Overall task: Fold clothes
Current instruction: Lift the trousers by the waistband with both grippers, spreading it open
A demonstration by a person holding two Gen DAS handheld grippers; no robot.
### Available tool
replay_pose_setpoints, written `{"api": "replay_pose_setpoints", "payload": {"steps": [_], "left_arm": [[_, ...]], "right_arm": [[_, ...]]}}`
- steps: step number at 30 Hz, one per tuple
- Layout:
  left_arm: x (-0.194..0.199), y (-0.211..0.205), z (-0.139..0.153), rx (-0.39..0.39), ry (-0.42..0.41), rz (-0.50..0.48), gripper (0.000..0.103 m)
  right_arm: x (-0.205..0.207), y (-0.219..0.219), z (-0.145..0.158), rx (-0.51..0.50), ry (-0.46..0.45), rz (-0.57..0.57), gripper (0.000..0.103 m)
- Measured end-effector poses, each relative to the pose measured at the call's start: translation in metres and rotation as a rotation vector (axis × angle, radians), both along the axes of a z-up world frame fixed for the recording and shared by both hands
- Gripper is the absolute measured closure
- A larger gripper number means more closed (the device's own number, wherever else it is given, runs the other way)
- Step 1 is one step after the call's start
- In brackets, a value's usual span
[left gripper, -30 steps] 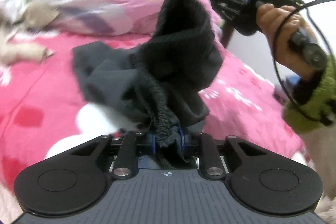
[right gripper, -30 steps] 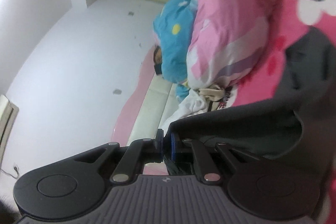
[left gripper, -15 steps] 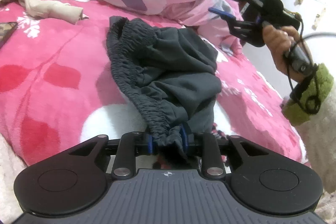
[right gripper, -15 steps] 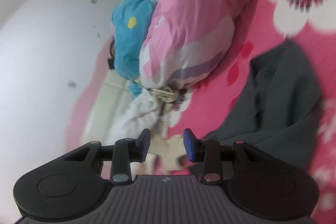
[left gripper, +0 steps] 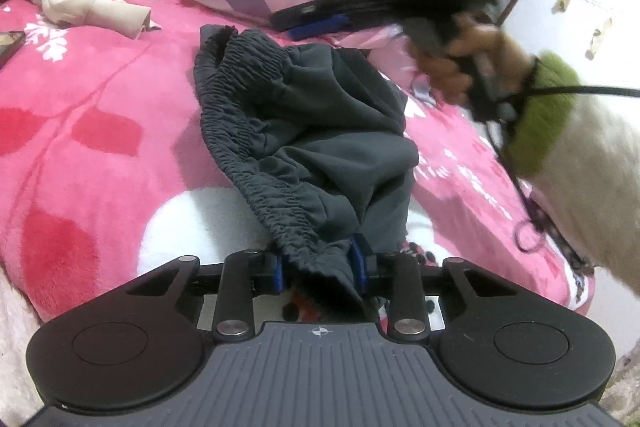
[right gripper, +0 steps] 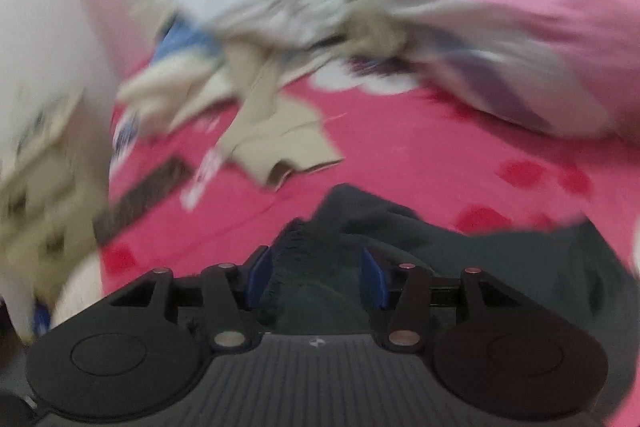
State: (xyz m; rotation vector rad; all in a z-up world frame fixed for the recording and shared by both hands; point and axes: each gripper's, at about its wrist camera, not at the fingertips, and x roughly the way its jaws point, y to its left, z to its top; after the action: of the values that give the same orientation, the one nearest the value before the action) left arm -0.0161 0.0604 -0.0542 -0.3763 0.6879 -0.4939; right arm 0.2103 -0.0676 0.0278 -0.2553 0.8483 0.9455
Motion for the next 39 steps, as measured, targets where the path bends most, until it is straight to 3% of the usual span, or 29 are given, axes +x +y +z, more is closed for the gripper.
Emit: {"api": "replay_pose_setpoints", "payload": {"steps": [4, 10, 11, 13, 14, 17, 23, 26, 28, 32, 39], "left_arm": [[0.000, 0.001, -0.002, -0.001, -0.010, -0.007, 0.073], [0.001, 0.002, -0.005, -0.003, -0.021, -0.016, 0.072], [0.001, 0.003, -0.005, -0.005, -0.021, -0.016, 0.072], [0.001, 0.004, -0.005, -0.008, -0.021, -0.017, 0.072], [0.000, 0.004, -0.006, -0.008, -0.023, -0.017, 0.072], [0.000, 0.003, -0.006, 0.000, -0.027, -0.016, 0.071], [-0.004, -0.007, -0.001, 0.073, -0.061, -0.014, 0.071], [-0.007, -0.014, 0.003, 0.126, -0.089, -0.016, 0.070], [-0.010, -0.019, 0.006, 0.163, -0.118, -0.016, 0.068], [-0.014, -0.030, 0.012, 0.215, -0.174, -0.022, 0.066], [-0.022, -0.061, 0.014, 0.353, -0.252, -0.085, 0.064]], "right_arm": [[0.011, 0.034, -0.016, -0.128, -0.002, 0.116, 0.050], [0.034, 0.057, -0.033, -0.138, 0.170, 0.030, 0.051], [0.036, 0.060, -0.037, -0.154, 0.179, 0.011, 0.054], [0.032, 0.062, -0.040, -0.181, 0.140, -0.029, 0.072], [0.029, 0.063, -0.040, -0.192, 0.112, -0.051, 0.089], [0.016, 0.052, -0.022, -0.141, 0.017, -0.127, 0.093], [-0.047, -0.011, 0.059, 0.108, -0.225, -0.265, 0.094], [-0.091, -0.057, 0.091, 0.177, -0.379, -0.351, 0.094], [-0.115, -0.092, 0.104, 0.219, -0.435, -0.427, 0.094], [-0.155, -0.160, 0.105, 0.286, -0.458, -0.607, 0.094], [-0.212, -0.248, 0.052, 0.333, -0.388, -0.938, 0.094]]}}
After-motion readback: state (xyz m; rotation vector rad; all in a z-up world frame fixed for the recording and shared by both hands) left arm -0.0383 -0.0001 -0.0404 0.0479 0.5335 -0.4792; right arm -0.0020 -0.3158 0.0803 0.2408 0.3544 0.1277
